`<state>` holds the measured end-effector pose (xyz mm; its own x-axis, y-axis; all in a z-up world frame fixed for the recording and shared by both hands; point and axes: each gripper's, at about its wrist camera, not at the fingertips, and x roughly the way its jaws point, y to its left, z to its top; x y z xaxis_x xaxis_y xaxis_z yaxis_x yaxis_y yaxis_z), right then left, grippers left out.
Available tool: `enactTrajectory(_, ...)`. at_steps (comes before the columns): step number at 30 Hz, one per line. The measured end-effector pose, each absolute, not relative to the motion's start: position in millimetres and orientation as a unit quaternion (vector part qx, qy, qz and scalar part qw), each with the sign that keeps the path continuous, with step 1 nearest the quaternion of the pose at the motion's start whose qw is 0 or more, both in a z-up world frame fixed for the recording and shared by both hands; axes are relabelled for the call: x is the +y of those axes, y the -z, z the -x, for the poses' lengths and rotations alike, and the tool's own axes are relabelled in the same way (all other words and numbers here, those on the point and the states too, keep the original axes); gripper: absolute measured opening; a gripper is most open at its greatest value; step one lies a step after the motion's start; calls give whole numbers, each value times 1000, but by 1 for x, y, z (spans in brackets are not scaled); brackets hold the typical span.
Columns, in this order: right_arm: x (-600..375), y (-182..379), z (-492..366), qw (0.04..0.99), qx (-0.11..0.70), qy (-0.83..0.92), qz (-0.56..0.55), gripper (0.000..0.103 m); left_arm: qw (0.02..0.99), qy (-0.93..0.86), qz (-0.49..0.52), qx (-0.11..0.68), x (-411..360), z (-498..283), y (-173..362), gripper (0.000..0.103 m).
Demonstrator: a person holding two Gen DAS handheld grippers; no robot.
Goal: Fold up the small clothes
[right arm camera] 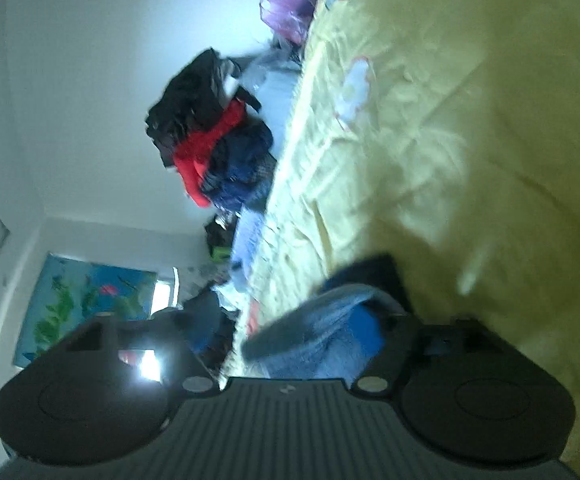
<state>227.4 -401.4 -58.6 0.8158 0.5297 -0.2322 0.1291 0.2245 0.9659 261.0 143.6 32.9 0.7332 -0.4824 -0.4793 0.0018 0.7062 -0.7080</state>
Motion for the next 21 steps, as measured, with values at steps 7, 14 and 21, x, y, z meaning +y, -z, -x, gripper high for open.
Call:
enactTrajectory(7,-399,22,-220,818,285,-129,-482,77,944,79,130,293,114,-233,-62,71)
enactTrajectory(14,-382,1,-252,885,321,-67,-331,77,950,75,-57,299,55,-247,-49,71)
enactTrajectory(21,-345,13,-278,910,367,-56,-186,77,934,110,-200,276,19,-248,-29,71)
